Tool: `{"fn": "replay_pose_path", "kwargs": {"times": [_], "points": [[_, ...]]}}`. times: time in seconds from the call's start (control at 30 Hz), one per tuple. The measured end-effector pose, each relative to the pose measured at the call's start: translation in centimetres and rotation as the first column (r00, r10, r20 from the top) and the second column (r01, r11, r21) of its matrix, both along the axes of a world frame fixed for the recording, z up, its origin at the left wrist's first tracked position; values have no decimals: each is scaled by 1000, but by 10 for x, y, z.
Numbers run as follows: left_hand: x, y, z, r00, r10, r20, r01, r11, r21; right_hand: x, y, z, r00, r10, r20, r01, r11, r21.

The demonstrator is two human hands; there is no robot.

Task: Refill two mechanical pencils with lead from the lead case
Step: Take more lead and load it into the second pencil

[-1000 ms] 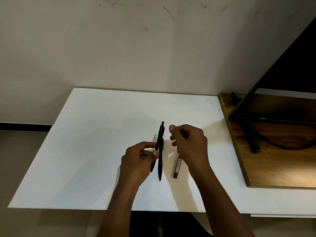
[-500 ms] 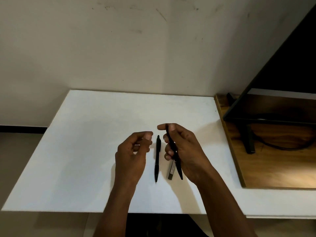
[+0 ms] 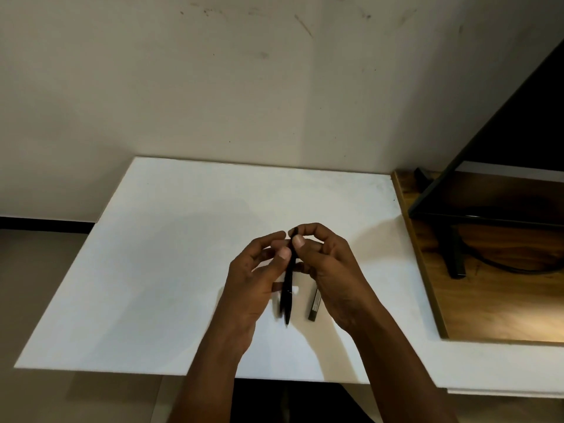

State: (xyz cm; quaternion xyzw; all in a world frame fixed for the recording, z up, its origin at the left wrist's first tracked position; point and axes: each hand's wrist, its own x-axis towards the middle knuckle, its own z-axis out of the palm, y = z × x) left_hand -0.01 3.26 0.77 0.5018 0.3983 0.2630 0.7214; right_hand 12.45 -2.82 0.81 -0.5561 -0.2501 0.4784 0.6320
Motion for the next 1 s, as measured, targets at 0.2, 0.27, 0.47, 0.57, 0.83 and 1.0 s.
{"fn": "replay_pose_path", "kwargs": {"times": [0.2, 0.27, 0.47, 0.57, 0.83, 1.0], "points": [[0, -4, -6, 983, -35, -182, 76, 972, 221, 1, 0, 1, 984, -92, 154, 113, 984, -139], [2, -5, -6, 975, -51, -216, 116, 947, 300, 5, -1, 1, 977, -147, 154, 164, 981, -106], [5, -9, -5, 955, -57, -290, 178, 895, 409, 13, -8, -4, 962, -233, 146, 244, 967, -70], [4, -8, -6, 953, -83, -290, 191, 911, 366, 17, -7, -6, 935, -342, 93, 350, 932, -91], [0, -6, -8, 962, -84, -261, 161, 944, 289, 37, -13, -27, 571, -66, 819, 456, 855, -249], [-2, -5, -11, 956, -43, -290, 135, 942, 306, 23, -4, -41, 329, 222, 918, 395, 850, -348]]}}
